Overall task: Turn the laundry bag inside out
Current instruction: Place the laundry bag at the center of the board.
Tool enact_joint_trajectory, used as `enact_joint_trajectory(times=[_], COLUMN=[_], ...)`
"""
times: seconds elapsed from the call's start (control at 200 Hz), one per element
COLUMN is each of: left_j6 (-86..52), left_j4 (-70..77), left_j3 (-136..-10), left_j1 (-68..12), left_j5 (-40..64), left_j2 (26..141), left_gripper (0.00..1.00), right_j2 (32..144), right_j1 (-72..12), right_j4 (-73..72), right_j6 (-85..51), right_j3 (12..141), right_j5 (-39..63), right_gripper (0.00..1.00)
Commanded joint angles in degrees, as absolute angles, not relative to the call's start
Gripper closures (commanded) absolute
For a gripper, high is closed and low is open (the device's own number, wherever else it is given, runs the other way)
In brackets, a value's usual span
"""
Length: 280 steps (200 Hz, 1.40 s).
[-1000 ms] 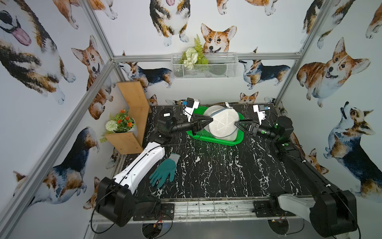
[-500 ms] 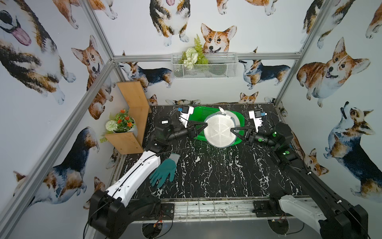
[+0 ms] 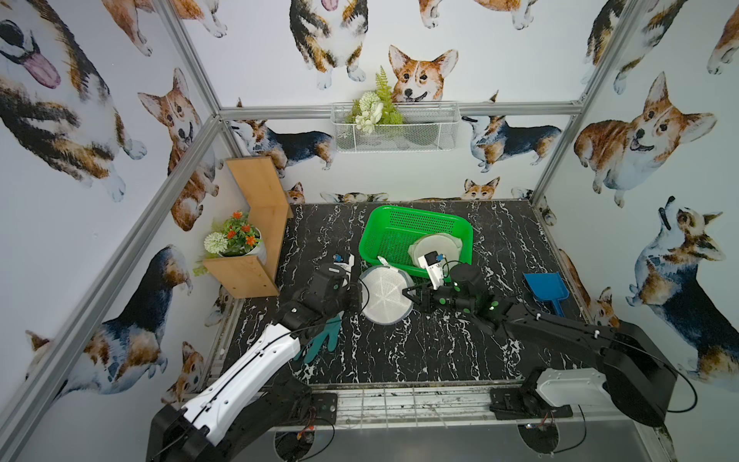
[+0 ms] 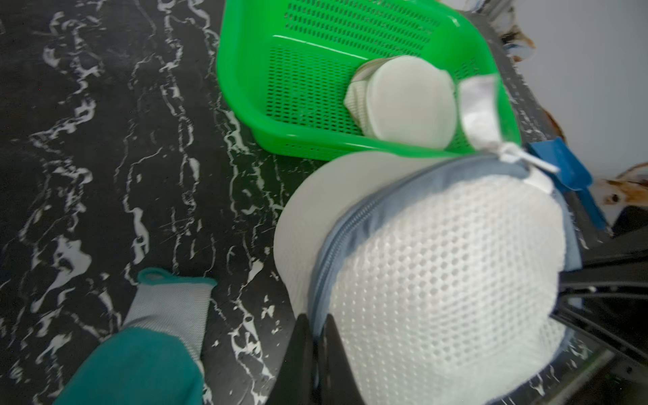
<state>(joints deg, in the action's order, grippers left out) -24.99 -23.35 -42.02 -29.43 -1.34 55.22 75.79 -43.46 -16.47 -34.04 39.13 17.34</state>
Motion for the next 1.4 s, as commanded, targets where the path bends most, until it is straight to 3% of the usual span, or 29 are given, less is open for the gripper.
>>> enact_joint_trajectory(times=[0.0, 0.275, 0.415, 0.56, 0.681, 0.856, 1.041, 1.296, 1.396], left_j6=[-29.25, -29.83, -29.74, -27.34, -25.19, -17.89, -11.47, -12.22, -12.60], left_j4=[-26.19, -23.99, -21.16, -22.30, -25.17, -26.63, -18.02, -6.64, -4.68], left_j3=[-42.19, -36.13, -35.83, -40.90, -47.32, -55.64, -60.26, -66.67, -69.12], left_j1=[-29.36, -29.44, -29.44, -29.37, -29.28, -28.66, -26.27, -24.02, -24.05], left_j5=[-12.00, -9.17, -8.92, -13.26, -20.27, -24.93, -17.00, -1.39, 1.73], left_j2=[55.52, 56.34, 58.37, 60.35, 60.32, 59.90, 61.95, 74.99, 80.06], left_gripper=[1.00, 1.00, 0.69, 0.36, 0.20, 0.16, 0.14, 0.19, 0.23], right_j2=[80.55, 91.52, 94.21, 92.90, 89.63, 80.18, 74.18, 86.33, 93.28], right_j1=[-45.23, -47.11, -47.15, -47.11, -47.11, -46.16, -36.50, -25.90, -24.03], right_j4=[-15.77, -10.93, -6.65, -3.79, -3.16, -1.16, 6.46, 23.80, 28.86], right_j6=[-34.38, -35.33, -33.83, -30.47, -26.03, -19.14, -22.05, -24.26, -24.09], right_j3=[40.02, 45.38, 47.79, 50.06, 50.71, 49.96, 54.98, 72.94, 79.13], right_j5=[12.73, 9.98, 6.97, 3.54, 3.52, 8.94, 5.92, -5.05, -5.69], right_gripper=[1.00, 0.98, 0.77, 0.45, 0.32, 0.26, 0.28, 0.31, 0.26])
